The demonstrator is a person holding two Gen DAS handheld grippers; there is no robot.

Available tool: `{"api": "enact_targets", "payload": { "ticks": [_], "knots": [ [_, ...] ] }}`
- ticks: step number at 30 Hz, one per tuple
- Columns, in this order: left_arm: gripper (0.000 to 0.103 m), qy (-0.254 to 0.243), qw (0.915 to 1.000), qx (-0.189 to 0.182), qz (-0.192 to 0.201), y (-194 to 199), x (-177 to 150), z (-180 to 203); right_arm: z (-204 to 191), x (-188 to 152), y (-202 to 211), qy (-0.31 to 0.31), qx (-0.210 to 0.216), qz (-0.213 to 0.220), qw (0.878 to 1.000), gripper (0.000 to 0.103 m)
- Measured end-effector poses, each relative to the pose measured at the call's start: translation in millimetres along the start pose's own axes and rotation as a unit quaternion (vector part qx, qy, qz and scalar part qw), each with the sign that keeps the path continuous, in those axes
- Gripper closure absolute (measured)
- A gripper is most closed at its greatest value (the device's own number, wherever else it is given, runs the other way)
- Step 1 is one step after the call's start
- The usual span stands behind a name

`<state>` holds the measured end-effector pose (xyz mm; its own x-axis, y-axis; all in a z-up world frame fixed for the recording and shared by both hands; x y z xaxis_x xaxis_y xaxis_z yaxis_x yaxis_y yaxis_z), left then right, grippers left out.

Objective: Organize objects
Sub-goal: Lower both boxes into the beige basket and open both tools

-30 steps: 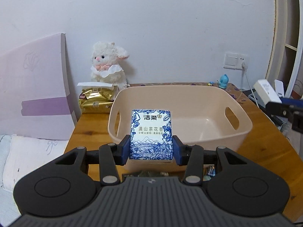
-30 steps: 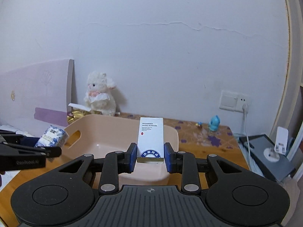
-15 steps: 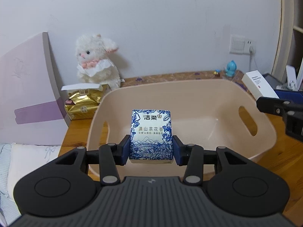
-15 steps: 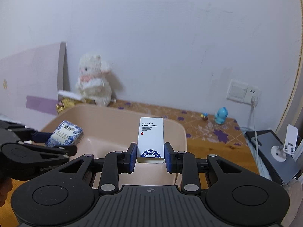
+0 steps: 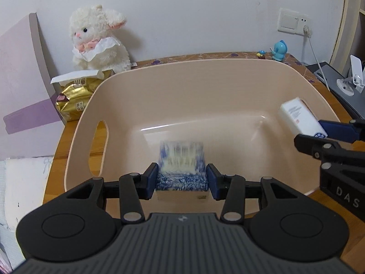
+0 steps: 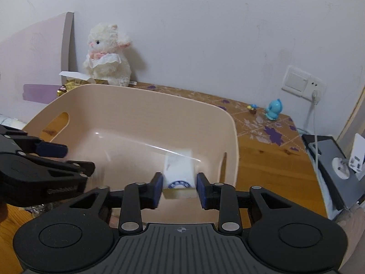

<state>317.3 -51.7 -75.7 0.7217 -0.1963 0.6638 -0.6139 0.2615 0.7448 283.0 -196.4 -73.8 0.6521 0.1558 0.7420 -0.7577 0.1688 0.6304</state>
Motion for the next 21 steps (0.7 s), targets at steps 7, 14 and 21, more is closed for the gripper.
{"api": "enact_targets", "payload": {
  "ticks": [7,14,21],
  "knots": [
    [0.018,-0.009,0.9992,0.000,0.039,25.9,9.7,6.7,7.5,8.3,27.0,-0.022,0.000,0.030,0.999,0.031],
    [0.015,-0.007,0.9978,-0.001,0.066,56.9,8.4,9.8,15.2,13.9,70.1,-0.048,0.008,0.061,0.997,0.014],
    [0.011,0.005,0.9965,-0.006,0.084,90.2,-9.7,4.6,16.5,3.1,100.1,-0.041,0.008,0.079,0.996,0.003]
  ]
}}
Point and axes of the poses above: each gripper's, at about its wrist camera, not at the fingertips, and y roughly against the way its jaws point, z to its right, x to its top, the point moved 9 cm from there along -y, roughly the way its jaws point, and after that the axes turned 12 degrees about -x, right-handed, at the moved point
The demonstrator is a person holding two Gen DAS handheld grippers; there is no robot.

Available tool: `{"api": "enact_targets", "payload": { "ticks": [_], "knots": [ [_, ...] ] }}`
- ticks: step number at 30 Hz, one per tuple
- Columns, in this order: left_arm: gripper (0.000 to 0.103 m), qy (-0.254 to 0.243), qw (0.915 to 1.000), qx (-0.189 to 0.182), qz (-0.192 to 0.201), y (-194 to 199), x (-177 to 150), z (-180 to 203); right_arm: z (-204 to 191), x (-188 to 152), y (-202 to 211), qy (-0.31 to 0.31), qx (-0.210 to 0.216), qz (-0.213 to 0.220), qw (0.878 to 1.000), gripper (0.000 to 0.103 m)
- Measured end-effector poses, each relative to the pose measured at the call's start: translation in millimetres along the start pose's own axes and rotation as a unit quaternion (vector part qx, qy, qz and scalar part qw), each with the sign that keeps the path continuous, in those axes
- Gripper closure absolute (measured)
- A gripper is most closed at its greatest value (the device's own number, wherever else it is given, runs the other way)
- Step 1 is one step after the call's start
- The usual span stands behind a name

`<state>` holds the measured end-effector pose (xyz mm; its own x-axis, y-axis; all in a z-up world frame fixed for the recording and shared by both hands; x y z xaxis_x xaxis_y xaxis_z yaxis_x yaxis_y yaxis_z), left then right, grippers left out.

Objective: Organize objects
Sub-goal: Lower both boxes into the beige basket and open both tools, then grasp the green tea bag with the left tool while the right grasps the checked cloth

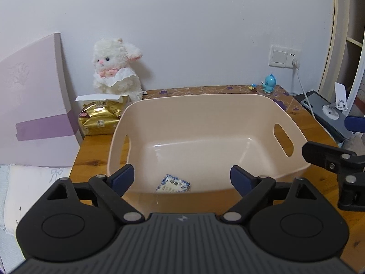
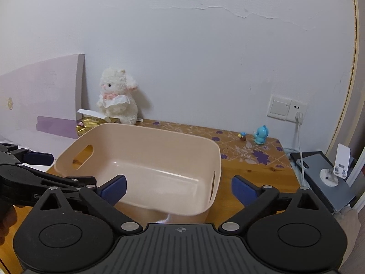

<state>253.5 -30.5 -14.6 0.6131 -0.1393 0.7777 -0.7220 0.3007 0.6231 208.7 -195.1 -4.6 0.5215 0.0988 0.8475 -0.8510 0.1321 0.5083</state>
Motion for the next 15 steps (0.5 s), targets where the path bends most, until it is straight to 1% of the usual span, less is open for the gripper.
{"api": "enact_targets", "payload": {
  "ticks": [4,10,15],
  "knots": [
    [0.011,-0.001,1.0000,0.002,0.001,16.1,-11.3,-3.6,0.6,-10.8,10.0,0.004,0.000,-0.004,1.000,0.000],
    [0.010,0.001,1.0000,-0.002,-0.004,28.7,-29.1,-11.0,-3.0,-40.5,8.6,0.014,-0.001,-0.037,0.999,0.000],
    [0.010,0.008,0.9999,0.005,-0.009,30.5,-44.5,-19.1,-5.1,-66.3,2.3,0.014,-0.001,-0.061,0.998,0.000]
  ]
}}
Point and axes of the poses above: each gripper's, at about its wrist camera, not at the fingertips, and y roughly against the way its jaws point, z to its right, x to its top, the point moved 9 cm from there along -y, roughly the way its jaws point, and after that the axes turned 12 degrees about -x, right-handed, at the moved point
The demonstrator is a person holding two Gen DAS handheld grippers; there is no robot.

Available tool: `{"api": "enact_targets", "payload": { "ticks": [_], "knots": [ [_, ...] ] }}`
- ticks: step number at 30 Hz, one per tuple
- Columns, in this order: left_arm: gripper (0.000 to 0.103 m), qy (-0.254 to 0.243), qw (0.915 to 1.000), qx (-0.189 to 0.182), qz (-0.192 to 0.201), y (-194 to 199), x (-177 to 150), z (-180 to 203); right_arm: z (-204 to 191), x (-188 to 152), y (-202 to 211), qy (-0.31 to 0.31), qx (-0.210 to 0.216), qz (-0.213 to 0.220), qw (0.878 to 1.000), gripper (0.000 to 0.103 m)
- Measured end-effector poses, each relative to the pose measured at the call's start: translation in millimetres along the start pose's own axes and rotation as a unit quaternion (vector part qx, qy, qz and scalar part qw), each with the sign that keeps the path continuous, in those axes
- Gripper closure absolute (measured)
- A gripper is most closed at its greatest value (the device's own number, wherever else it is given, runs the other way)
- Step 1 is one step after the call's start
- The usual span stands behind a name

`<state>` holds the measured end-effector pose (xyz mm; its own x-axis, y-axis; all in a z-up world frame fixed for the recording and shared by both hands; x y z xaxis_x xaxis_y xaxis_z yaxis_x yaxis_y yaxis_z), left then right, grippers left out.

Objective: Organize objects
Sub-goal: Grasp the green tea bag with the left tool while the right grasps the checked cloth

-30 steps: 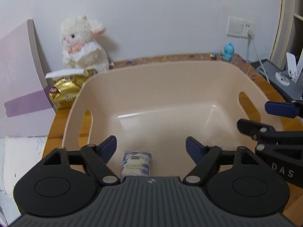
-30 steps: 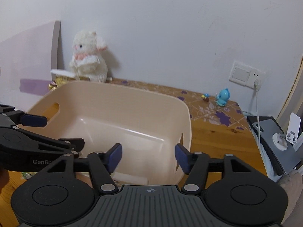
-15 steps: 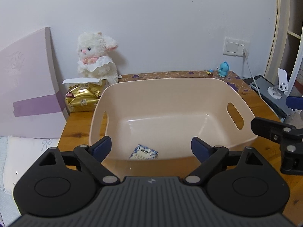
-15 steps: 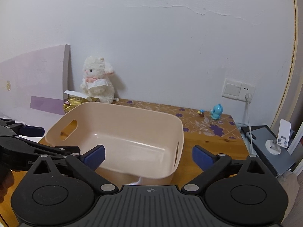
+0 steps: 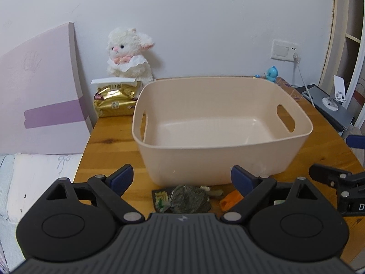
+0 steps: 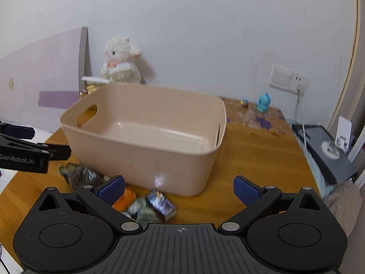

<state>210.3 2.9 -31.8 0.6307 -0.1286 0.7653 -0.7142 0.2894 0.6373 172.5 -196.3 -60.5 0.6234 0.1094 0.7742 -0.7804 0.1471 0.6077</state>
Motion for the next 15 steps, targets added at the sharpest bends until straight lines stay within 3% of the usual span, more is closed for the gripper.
{"api": "enact_targets", "payload": {
  "ticks": [15],
  "knots": [
    [0.010,0.025,0.9989,0.020,-0.035,-44.3,-48.8,-27.6,-14.6,-52.3,-47.1,-0.005,0.008,-0.072,0.997,0.000]
  ]
}}
Point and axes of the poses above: each gripper's, at about its wrist camera, not at the fingertips, and y roughly against the way its jaws point, z to its right, x to its top, the point moved 9 cm from there along -y, roughly the way its jaws point, and after that the axes turned 12 degrees about -x, right-handed, at the moved point
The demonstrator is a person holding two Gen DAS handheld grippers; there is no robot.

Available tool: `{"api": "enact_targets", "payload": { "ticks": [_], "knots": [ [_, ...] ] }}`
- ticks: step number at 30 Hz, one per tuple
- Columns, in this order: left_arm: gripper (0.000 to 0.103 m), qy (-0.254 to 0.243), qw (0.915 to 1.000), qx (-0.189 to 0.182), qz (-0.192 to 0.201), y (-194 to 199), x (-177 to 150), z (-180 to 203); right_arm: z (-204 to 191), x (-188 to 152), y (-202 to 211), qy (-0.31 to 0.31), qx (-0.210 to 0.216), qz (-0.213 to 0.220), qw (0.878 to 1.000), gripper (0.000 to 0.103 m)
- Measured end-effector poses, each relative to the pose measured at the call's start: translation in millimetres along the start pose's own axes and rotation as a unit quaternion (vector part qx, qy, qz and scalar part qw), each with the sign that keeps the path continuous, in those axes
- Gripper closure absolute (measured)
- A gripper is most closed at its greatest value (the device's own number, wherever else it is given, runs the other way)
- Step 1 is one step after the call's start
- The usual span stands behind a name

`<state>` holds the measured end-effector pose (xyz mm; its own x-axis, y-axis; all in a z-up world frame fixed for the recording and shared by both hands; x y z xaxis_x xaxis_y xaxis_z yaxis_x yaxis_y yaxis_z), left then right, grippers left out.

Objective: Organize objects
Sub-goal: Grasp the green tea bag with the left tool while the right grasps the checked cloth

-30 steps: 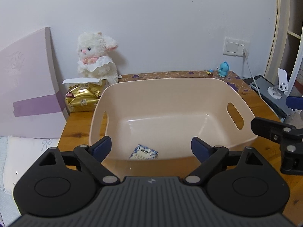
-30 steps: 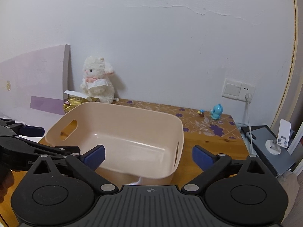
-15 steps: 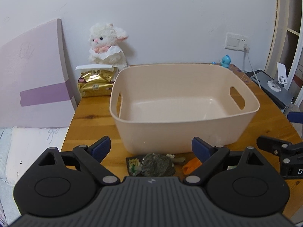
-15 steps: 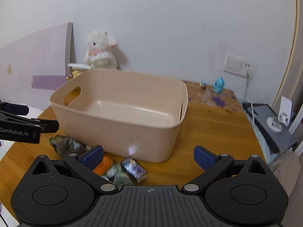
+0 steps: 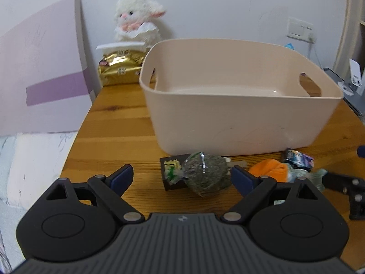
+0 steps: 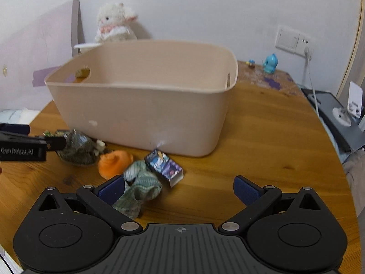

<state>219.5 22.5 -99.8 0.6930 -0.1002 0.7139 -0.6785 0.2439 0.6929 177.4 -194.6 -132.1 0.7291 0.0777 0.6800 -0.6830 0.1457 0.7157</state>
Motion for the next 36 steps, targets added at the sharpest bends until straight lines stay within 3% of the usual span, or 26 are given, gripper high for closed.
{"api": "enact_targets", "payload": {
  "ticks": [9,11,13,20,22,26,28,30,31,36],
  "knots": [
    [0.012,-0.001,1.0000,-0.006,0.002,-21.1,2.1,-10.5,-8.8,-7.9,-21.0,0.001,0.013,-0.024,1.000,0.007],
    [0.016,-0.002,0.9999,-0.013,0.002,-24.2,2.7,-8.5,-9.4,-9.2,-23.2,0.003,0.013,-0.026,1.000,0.008],
    [0.026,-0.006,0.9997,-0.023,0.000,-27.0,2.3,-4.9,-8.9,-11.0,-24.5,0.004,0.012,-0.029,0.999,0.009],
    [0.040,-0.027,0.9992,-0.030,-0.003,-31.6,-2.6,3.9,-3.3,-16.2,-23.7,0.001,0.014,-0.040,0.999,0.020],
    [0.059,-0.036,0.9989,-0.028,-0.007,-29.1,-3.0,6.1,-2.0,-17.9,-22.8,0.000,0.016,-0.042,0.999,0.026],
    [0.064,-0.043,0.9984,-0.036,-0.012,-24.3,-6.4,10.7,-1.6,-20.8,-19.2,-0.002,0.022,-0.040,0.999,0.043],
    [0.069,-0.043,0.9983,-0.038,-0.012,-22.5,-8.2,12.4,-0.7,-22.4,-17.9,-0.003,0.024,-0.040,0.999,0.066],
    [0.073,-0.039,0.9984,-0.039,-0.013,-20.6,-9.5,13.3,0.7,-23.7,-16.5,-0.005,0.026,-0.040,0.999,0.081],
    [0.083,-0.035,0.9983,-0.045,-0.015,-20.1,-10.2,14.2,1.3,-24.0,-15.4,-0.002,0.024,-0.038,0.999,0.085],
    [0.090,-0.044,0.9977,-0.050,-0.012,-12.6,-12.4,23.8,6.4,-22.2,-2.1,0.004,0.023,-0.019,1.000,0.091]
  ]
}}
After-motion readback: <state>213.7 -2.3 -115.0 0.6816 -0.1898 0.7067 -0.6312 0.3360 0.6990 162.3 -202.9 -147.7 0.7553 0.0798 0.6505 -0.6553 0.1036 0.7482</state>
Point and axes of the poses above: each gripper's, at about its wrist camera, not at the fingertips, and y roughly against the way its jaws point, z to its right, x to its top, the point moved 9 cm from there along -y, roughly the way its jaws point, and after that the axes turned 12 degrees about -x, right-handed, at the moved point
